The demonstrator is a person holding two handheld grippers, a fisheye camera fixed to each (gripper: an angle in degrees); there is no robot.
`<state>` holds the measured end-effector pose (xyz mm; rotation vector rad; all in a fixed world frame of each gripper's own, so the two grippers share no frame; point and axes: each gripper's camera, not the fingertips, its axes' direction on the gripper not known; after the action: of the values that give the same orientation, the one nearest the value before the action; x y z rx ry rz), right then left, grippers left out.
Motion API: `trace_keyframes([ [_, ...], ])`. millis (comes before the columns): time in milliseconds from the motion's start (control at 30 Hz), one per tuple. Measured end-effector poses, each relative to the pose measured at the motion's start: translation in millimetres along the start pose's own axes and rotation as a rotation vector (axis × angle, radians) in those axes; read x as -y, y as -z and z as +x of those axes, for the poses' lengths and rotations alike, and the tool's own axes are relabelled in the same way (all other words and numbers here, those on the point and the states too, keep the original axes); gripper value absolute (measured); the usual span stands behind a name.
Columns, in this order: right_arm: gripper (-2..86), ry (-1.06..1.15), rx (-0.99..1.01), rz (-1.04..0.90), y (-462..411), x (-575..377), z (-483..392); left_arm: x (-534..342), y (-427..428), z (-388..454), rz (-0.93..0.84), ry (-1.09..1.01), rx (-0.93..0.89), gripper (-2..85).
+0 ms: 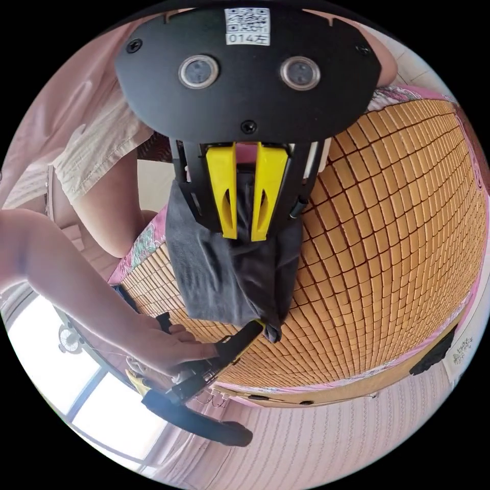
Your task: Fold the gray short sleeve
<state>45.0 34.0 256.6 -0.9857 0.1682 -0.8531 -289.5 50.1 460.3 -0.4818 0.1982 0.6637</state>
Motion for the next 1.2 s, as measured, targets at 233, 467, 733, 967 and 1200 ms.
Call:
trace_keyframes([
  [233,-0.6,-0.086,0.043,0.083,31,21,22,-34,28,-53,0.022,0.201,0.055,3.9],
  [467,12.8,-0.054,0.098,0.072,26,10,39,-78,47,-76,-0.017,0.294,-0.158,8.3],
  [733,12.0,0.010,0.201,0.061,8,-3,31,-104,42,-75,-0.051,0.307,-0.159,10.8],
  [967,6.3,0.059,0.199,0.134,23,-36,8,-131,48,-78,0.038,0.339,-0.154,2.9],
  [1200,5.2,0.088,0.196,0.390,120,-107,-26,-174,103,-76,0.189,0.318,-0.170,-0.5],
])
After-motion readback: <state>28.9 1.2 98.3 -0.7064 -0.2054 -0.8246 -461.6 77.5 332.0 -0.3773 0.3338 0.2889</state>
